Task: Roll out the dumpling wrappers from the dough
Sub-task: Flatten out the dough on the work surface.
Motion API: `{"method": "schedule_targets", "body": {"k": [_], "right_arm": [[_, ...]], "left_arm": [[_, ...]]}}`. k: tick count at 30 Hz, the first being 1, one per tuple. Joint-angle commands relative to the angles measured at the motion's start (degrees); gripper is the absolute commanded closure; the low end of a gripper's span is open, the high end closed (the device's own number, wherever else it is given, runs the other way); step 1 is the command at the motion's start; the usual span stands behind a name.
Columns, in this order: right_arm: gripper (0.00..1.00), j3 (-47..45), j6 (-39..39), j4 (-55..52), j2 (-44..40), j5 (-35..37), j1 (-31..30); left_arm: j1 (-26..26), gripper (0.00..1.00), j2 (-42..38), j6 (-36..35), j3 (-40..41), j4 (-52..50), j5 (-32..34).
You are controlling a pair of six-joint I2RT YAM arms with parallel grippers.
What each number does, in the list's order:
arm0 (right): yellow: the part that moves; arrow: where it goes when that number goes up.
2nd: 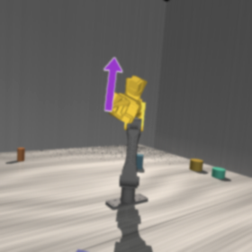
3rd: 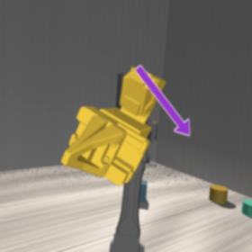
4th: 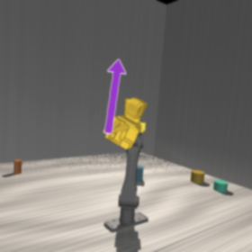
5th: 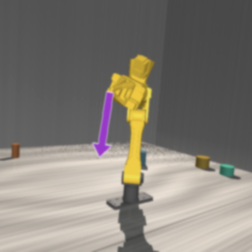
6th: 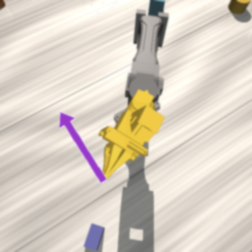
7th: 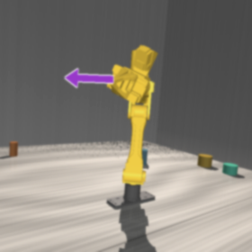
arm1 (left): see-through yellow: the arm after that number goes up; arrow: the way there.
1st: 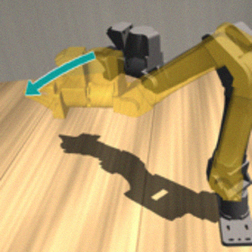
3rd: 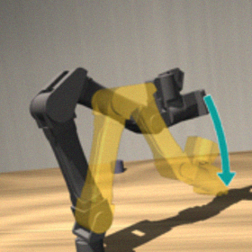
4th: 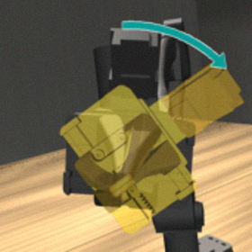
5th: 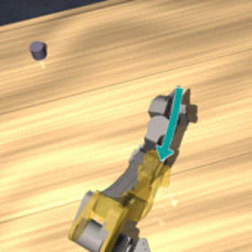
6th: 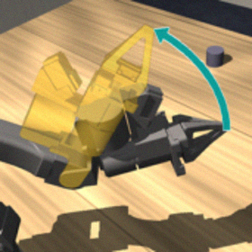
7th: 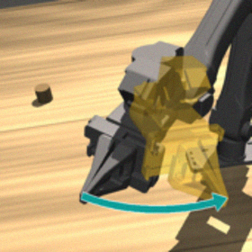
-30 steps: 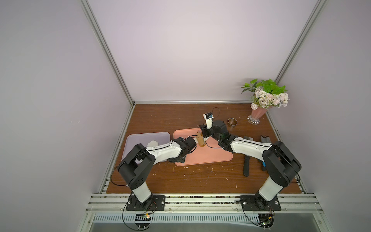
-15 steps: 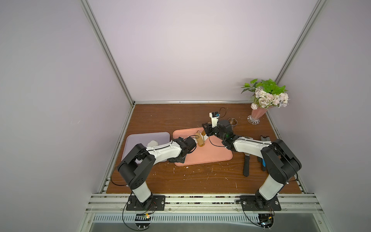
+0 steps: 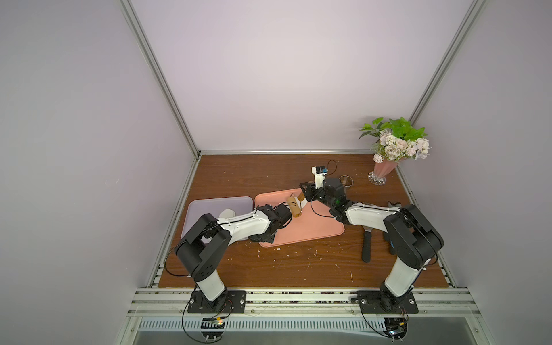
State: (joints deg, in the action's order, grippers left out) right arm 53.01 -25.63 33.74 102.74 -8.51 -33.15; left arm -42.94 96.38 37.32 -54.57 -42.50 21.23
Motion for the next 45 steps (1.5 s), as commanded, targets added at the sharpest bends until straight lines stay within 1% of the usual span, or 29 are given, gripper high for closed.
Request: {"method": "schedule_targets", "body": {"k": [1,5,9,12,16,21,25,29,33,39,45], "right_arm": [[1.0,-4.9,-0.5,-18.5,7.3,-6.6,-2.5],[1.0,-3.3,-0.6,-20.4,7.9,-7.1,-2.5],[1.0,-4.4,-0.4,-21.0,4.0,-7.2,-1.1],[1.0,-6.4,0.4,-21.5,-0.9,-6.7,0.4],[1.0,-7.8,-0.2,-21.9,-8.6,-8.1,3.3],[1.0,-6.8,-0.1,-23.5,-17.2,-8.4,5.6],[1.0,-5.5,0.7,-25.1,-21.3,-8.1,8.2],[1.0,-4.9,1.5,-24.7,-23.1,-7.6,10.3],[1.0,-4.0,1.0,-23.0,-22.9,-8.1,11.7],[1.0,-2.5,-0.7,-18.7,-23.3,-8.5,11.9],[1.0,-5.0,-0.9,-14.0,-25.4,-5.8,12.0]], "left_arm": [[0.1,1.0,1.6,-1.2,0.9,2.4,-1.9],[0.1,1.0,1.5,-1.3,0.9,2.4,-1.9],[0.0,1.0,0.9,-1.7,1.2,3.2,-2.1],[-0.5,1.0,0.6,-2.6,0.9,3.9,-2.1],[-2.2,1.0,1.1,-3.8,-0.1,4.7,-2.2],[-4.8,1.0,2.1,-4.5,-1.4,4.9,-2.0],[-6.0,1.0,2.4,-4.7,-1.6,5.5,-2.8],[-6.9,1.0,2.4,-5.0,-1.8,5.6,-3.5],[-7.1,1.0,2.5,-5.1,-1.9,5.5,-3.7],[-7.1,1.0,3.5,-4.4,-1.9,5.5,-3.5],[-7.1,1.0,3.6,-3.9,-1.9,5.5,-3.5]]}}
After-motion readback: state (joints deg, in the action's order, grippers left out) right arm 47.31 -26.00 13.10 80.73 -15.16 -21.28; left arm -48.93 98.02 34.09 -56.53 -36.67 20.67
